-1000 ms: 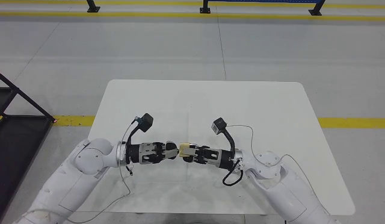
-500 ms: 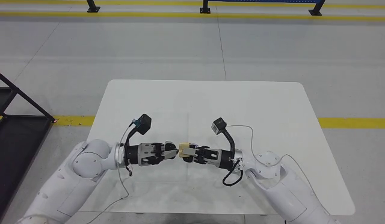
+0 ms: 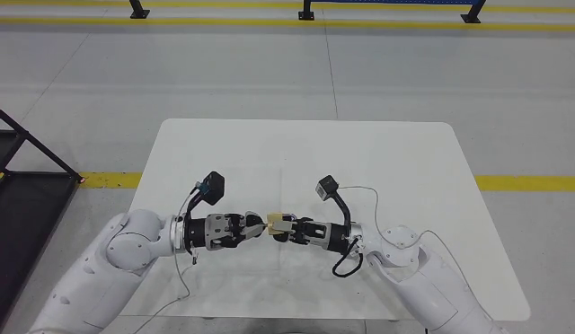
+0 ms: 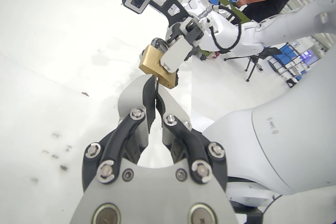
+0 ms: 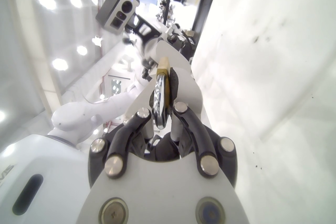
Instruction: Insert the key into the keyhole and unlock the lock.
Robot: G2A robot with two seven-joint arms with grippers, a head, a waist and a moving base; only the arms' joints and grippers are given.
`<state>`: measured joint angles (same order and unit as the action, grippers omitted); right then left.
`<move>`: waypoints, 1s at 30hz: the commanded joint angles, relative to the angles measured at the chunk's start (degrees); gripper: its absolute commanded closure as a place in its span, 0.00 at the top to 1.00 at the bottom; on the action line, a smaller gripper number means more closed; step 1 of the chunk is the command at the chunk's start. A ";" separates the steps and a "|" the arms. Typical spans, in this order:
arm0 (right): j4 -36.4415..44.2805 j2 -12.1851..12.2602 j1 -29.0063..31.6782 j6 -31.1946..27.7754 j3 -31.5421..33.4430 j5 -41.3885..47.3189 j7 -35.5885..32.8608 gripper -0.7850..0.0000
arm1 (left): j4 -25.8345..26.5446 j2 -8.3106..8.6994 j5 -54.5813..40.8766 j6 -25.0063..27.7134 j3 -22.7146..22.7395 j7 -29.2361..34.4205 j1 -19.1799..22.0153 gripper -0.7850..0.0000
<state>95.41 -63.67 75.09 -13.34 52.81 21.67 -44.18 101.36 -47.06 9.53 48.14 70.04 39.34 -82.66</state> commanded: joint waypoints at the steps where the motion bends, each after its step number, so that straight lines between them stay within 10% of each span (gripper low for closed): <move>1: 0.00 0.00 0.00 0.00 0.00 0.00 0.00 0.00 | 0.52 -0.06 1.93 0.11 0.31 -1.57 -0.52 0.00; 30: 0.00 0.00 0.00 0.00 0.00 0.00 0.00 0.00 | 5.04 -0.54 18.31 -0.07 2.68 -12.73 -4.85 0.00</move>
<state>95.41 -63.67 75.09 -13.34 52.81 21.67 -44.18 106.29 -47.57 27.33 48.02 72.67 27.07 -87.38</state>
